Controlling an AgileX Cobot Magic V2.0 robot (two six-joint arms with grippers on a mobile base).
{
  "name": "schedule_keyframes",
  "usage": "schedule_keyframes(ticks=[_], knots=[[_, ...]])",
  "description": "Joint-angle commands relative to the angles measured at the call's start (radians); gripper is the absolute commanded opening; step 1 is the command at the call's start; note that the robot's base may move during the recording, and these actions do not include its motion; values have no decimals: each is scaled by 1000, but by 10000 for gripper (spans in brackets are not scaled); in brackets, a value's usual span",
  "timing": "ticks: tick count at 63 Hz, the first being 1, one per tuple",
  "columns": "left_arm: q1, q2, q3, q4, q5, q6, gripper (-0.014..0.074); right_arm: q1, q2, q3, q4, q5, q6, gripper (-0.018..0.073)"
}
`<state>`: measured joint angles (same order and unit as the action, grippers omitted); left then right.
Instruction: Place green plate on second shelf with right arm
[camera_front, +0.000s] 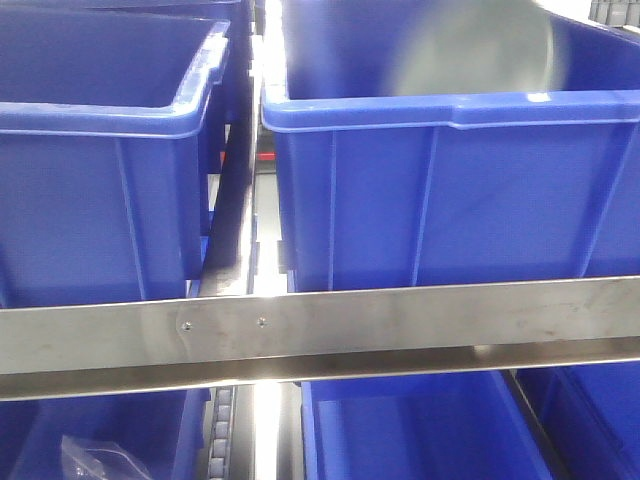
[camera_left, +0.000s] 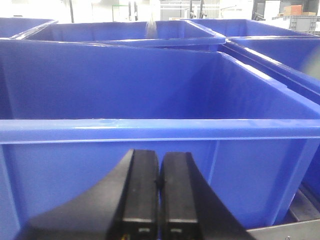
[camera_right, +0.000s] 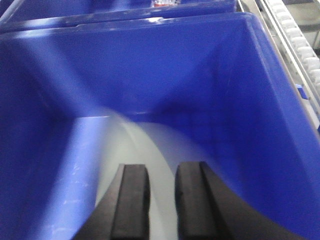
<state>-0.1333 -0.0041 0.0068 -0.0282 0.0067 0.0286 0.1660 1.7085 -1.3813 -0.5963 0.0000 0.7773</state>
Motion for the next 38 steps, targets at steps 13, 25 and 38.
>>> schedule_keyframes(ticks=[13,25,38], knots=[[-2,-16,40,-6,-83,-2,130,-5,-119,-47,13,26,11,296],[-2,-16,40,-6,-83,-2,130,-4,-261,-46,7,311,-28,285],[-2,-16,40,-6,-83,-2,130,-3,-494,53,7,545,-219,51]])
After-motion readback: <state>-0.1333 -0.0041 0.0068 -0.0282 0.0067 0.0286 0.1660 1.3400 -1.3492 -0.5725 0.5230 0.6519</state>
